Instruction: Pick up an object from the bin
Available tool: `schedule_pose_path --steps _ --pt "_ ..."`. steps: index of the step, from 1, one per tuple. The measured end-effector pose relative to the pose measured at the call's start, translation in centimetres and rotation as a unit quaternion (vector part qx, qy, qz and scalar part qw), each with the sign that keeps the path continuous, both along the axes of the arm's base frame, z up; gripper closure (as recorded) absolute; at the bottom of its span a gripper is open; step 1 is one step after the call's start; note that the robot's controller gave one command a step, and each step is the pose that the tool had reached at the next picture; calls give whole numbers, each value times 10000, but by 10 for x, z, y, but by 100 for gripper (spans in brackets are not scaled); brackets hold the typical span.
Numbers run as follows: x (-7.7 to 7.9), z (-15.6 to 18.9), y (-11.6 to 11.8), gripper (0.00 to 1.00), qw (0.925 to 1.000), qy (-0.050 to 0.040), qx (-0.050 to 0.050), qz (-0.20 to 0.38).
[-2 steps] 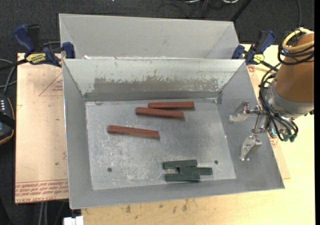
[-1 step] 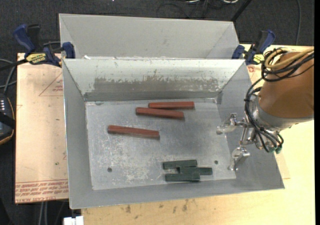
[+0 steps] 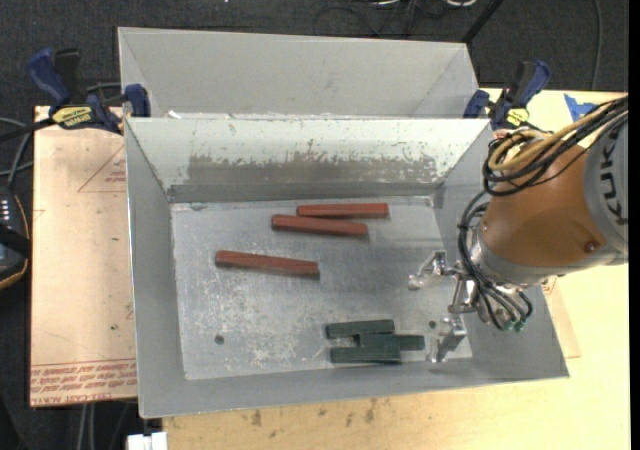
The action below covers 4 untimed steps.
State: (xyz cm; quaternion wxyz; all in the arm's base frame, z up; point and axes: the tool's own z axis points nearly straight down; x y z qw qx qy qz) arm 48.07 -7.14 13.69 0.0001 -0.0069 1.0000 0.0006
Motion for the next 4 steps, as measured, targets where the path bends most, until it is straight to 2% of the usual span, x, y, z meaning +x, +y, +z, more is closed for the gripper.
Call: schedule_pose_path --steps 1,2,3,4 --pt "0 -8 5 0 9999 7 6 101" --pt "0 -23 -26 0 9956 3 5 941" --pt "38 -59 61 100 9999 -42 -6 160" --pt "38 -59 61 100 9999 -42 -7 158"
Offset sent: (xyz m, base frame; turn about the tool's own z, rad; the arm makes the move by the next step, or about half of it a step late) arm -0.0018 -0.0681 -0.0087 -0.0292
